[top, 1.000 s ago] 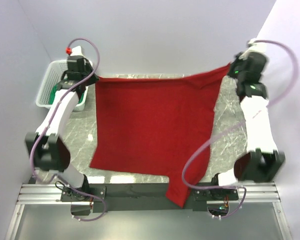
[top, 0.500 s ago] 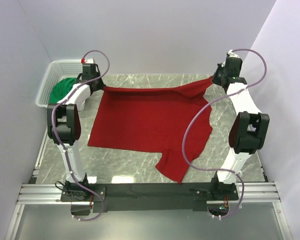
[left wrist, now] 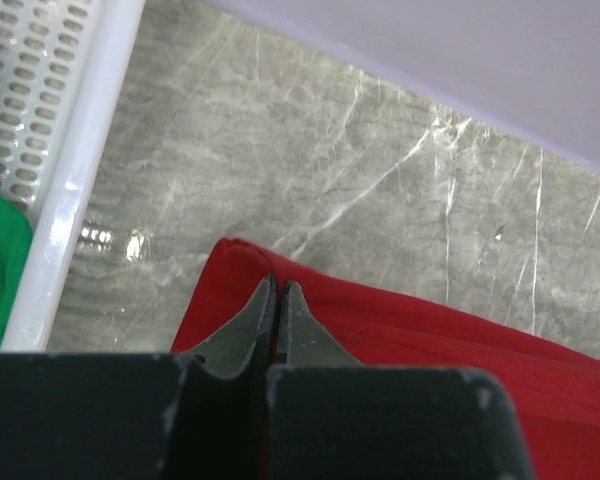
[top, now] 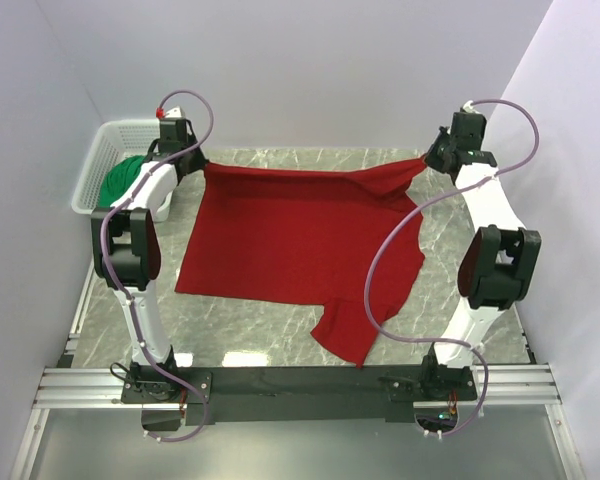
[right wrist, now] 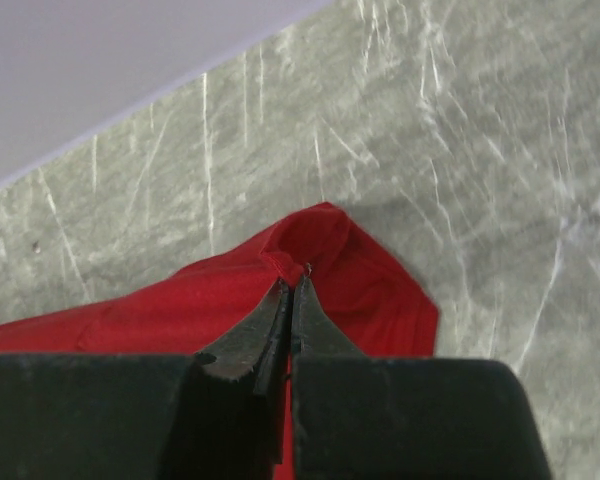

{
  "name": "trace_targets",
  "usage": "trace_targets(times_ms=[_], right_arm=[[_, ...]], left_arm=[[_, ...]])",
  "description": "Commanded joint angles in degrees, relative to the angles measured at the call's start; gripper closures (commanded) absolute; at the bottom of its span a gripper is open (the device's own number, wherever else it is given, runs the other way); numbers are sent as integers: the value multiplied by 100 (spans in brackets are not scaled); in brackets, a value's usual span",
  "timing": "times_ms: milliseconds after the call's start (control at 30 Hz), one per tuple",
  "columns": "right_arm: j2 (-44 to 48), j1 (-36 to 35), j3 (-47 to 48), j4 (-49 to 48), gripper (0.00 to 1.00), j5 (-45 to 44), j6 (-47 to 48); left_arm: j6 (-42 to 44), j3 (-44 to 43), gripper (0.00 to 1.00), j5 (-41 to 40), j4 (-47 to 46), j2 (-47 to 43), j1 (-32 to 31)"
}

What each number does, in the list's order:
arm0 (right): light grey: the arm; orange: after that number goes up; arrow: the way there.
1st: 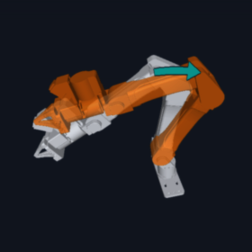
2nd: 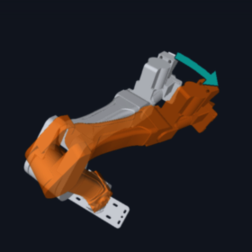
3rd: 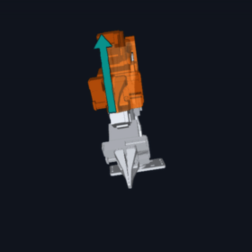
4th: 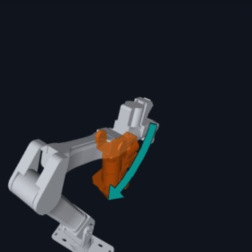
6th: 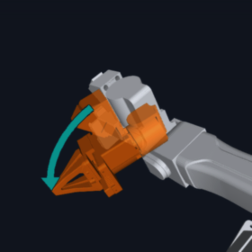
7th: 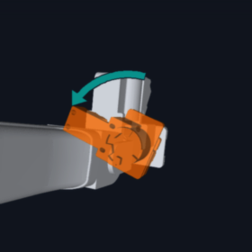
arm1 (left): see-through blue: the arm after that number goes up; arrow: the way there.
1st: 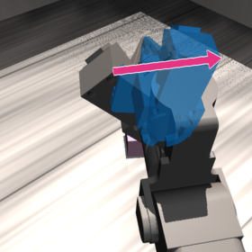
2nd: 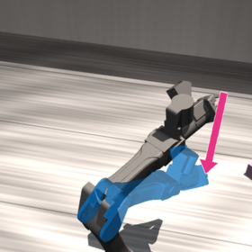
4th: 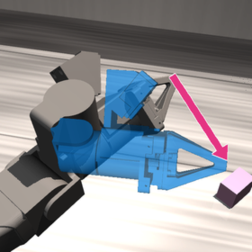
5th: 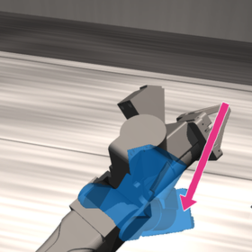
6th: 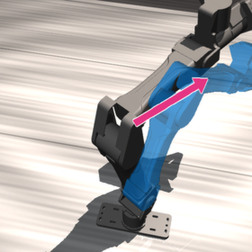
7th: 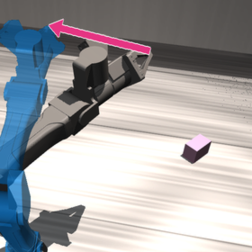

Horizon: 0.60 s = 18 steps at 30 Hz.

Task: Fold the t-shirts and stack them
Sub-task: Fold the tshirt

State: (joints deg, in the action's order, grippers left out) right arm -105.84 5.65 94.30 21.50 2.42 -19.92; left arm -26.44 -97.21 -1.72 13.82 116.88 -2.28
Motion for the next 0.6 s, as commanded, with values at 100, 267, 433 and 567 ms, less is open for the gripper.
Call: trace_targets(times_ms=[100, 267, 433, 567], right_arm=[[837, -20, -481, 407, 100, -163, -749], [995, -125, -1000, 759, 100, -232, -1268], [1241, -134, -1669, 812, 100, -409, -1497], [1382, -143, -1941, 891, 100, -382, -1523]], left_arm=[[-186, 88, 99, 84, 129, -227, 53], [-397, 307, 99, 110, 235, -227, 53], [-511, 518, 99, -197, 340, -218, 61], [-547, 764, 99, -180, 270, -227, 61]])
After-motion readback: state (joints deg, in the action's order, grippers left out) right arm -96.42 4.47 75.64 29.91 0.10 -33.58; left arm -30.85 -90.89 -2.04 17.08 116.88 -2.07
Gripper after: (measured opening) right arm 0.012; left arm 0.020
